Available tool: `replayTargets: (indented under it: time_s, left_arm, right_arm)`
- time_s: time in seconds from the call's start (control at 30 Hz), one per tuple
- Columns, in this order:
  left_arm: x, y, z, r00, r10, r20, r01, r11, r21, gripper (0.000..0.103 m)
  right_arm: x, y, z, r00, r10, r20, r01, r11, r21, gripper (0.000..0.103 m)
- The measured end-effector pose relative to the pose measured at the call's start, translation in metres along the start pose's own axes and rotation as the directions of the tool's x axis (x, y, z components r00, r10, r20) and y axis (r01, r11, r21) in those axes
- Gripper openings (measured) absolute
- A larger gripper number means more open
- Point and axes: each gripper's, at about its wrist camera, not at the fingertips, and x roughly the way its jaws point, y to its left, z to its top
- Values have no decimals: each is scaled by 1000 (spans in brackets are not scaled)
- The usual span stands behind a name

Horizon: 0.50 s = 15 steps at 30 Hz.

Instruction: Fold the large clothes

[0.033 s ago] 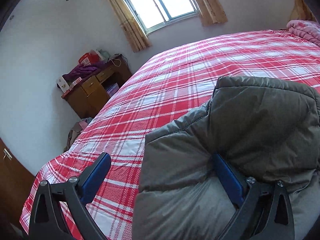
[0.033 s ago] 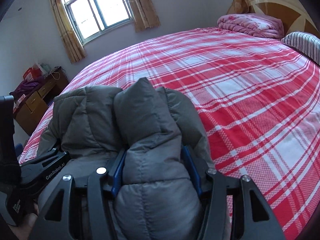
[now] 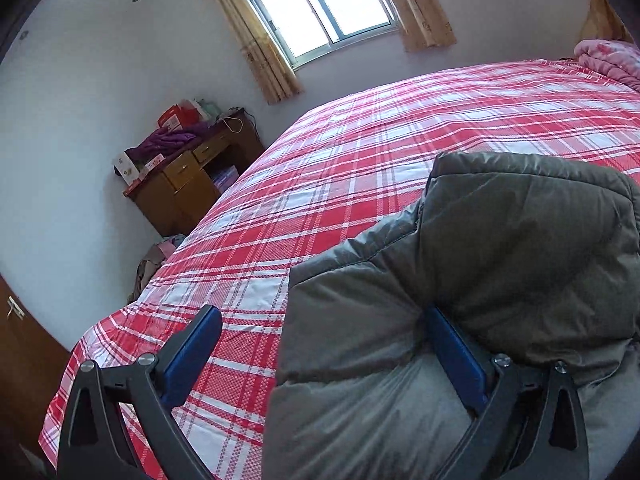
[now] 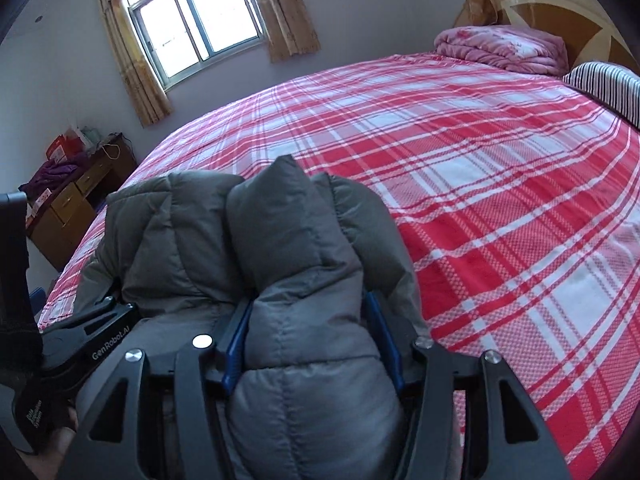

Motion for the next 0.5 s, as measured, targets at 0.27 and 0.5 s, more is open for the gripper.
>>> replayTargets:
  time_s: [0.27,0.5]
  left_arm:
    - [8,-2,-1,1000,-14,-19,14,1000,-4,102]
    - [-2,22,2,997,-67,-34,65,995,-70,102]
  right_arm:
    - [6,-1,-1,1000,-4,-18,4,1000,3,56]
    - [-32,17,-2,983,-79,167,92,993,-73,58]
